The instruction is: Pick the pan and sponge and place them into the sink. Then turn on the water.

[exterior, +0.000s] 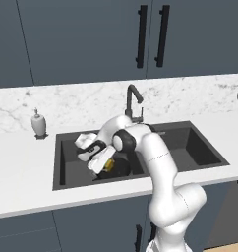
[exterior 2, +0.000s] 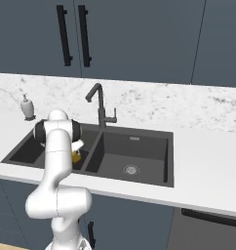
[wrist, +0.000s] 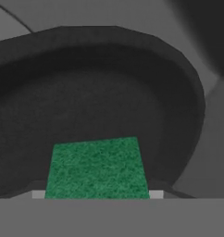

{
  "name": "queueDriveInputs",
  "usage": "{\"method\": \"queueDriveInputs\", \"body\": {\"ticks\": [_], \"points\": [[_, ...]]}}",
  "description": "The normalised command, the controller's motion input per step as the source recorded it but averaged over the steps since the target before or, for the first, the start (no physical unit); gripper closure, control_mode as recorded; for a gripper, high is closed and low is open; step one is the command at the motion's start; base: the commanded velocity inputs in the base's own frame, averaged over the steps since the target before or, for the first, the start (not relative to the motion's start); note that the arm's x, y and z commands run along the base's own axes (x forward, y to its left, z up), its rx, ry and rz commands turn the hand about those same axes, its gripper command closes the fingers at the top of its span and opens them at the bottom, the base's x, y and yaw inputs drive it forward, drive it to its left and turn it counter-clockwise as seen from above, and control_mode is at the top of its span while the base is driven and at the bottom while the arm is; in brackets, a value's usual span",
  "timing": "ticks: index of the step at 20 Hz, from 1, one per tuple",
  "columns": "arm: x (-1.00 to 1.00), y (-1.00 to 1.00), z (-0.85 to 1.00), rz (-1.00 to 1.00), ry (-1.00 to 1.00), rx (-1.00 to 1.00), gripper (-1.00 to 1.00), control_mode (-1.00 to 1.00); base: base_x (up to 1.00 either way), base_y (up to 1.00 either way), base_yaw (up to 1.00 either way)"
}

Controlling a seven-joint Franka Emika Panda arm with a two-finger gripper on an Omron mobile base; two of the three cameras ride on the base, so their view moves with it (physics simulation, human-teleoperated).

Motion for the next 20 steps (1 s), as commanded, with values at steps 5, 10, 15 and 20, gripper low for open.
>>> {"method": "queueDriveInputs", "body": {"ticks": [5, 10, 15, 20], "points": [[0.28, 0.00, -0.59, 0.04, -0.19, 0.01, -1.00, -1.00, 0.00, 0.00, 0.00], [-0.12, -0.09, -0.24, 0.11, -0.35, 0.13, -1.00, -1.00, 0.00, 0.00, 0.00], [-0.57, -0.26, -0.03, 0.12, -0.48, 0.24, -1.00, -1.00, 0.00, 0.00, 0.00], [-0.93, -0.39, 0.05, 0.13, -0.64, 0.35, -1.00, -1.00, 0.00, 0.00, 0.00]]}}
